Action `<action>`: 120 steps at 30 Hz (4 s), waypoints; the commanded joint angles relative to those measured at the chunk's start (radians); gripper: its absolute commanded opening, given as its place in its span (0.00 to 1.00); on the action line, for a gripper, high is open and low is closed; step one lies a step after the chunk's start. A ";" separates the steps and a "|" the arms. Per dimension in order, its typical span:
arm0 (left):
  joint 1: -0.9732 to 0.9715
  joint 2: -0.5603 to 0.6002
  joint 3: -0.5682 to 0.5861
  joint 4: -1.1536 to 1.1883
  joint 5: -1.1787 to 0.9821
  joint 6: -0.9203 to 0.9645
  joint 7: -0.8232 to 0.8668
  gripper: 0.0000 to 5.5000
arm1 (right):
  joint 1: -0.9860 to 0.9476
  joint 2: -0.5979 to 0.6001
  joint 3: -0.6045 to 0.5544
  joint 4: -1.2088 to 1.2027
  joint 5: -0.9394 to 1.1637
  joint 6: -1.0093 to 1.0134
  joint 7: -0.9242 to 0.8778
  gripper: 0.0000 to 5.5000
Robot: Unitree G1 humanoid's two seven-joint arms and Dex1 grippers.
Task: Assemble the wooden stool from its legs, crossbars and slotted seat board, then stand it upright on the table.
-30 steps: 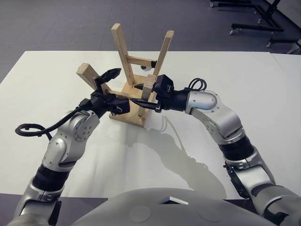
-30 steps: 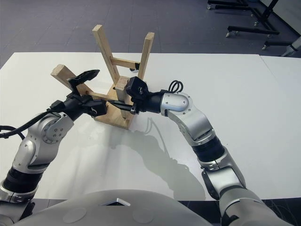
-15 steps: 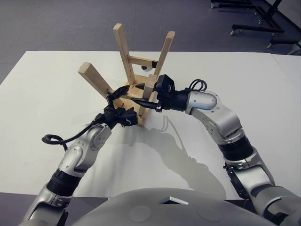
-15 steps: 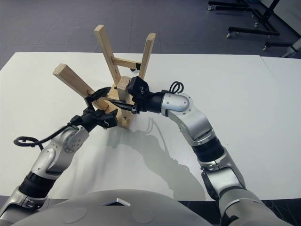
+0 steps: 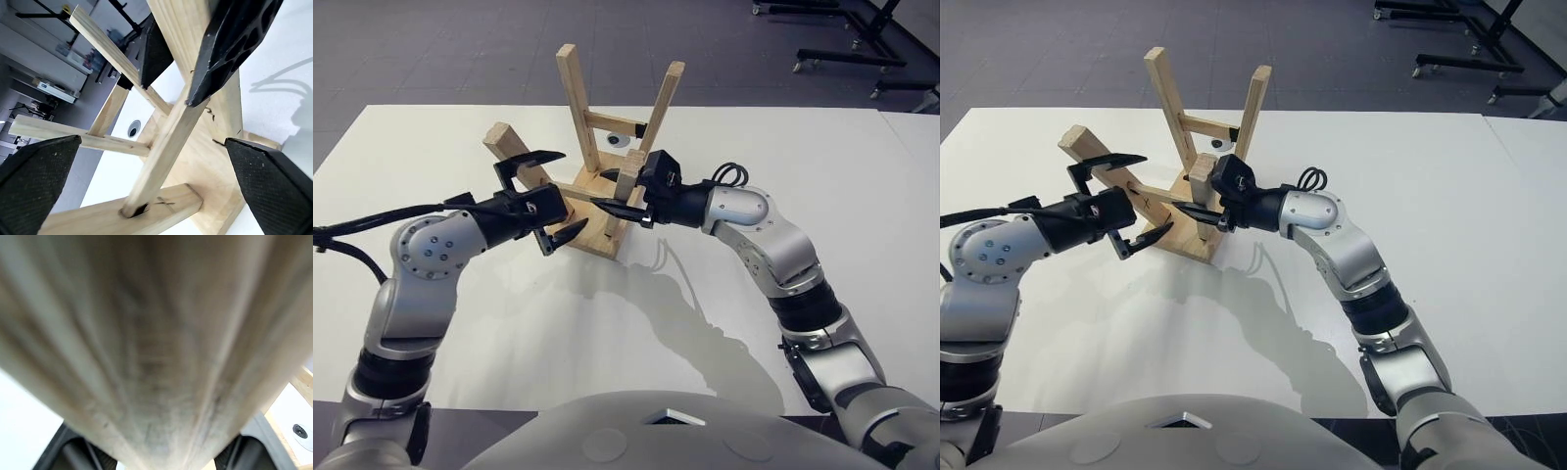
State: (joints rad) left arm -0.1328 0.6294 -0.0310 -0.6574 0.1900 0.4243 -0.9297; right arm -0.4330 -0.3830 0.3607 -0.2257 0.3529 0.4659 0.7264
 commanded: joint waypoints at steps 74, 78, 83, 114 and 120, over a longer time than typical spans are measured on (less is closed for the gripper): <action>0.084 -0.167 -0.567 0.138 0.092 0.333 0.670 0.98 | -0.453 0.130 -0.359 1.444 -0.465 -0.685 -0.665 0.94; 0.072 -0.183 -0.623 0.221 0.210 0.305 0.717 0.98 | -0.446 0.142 -0.358 1.431 -0.465 -0.686 -0.655 0.94; 0.191 -0.085 -0.500 0.290 0.199 0.210 0.699 0.98 | -0.430 0.138 -0.351 1.412 -0.473 -0.692 -0.633 0.94; -0.245 -0.016 0.128 1.354 -0.085 -0.307 0.655 0.98 | -0.365 0.275 -0.406 1.290 -0.319 -0.400 -0.415 0.94; -0.460 -0.191 0.032 1.786 -0.011 -0.511 0.754 0.98 | -0.405 0.360 -0.306 1.390 -0.410 -0.427 -0.395 0.94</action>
State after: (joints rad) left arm -0.5797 0.4899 0.0448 1.0231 0.1414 -0.0633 -0.1619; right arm -0.8193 -0.0400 0.0223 1.1293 -0.0218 0.0423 0.3258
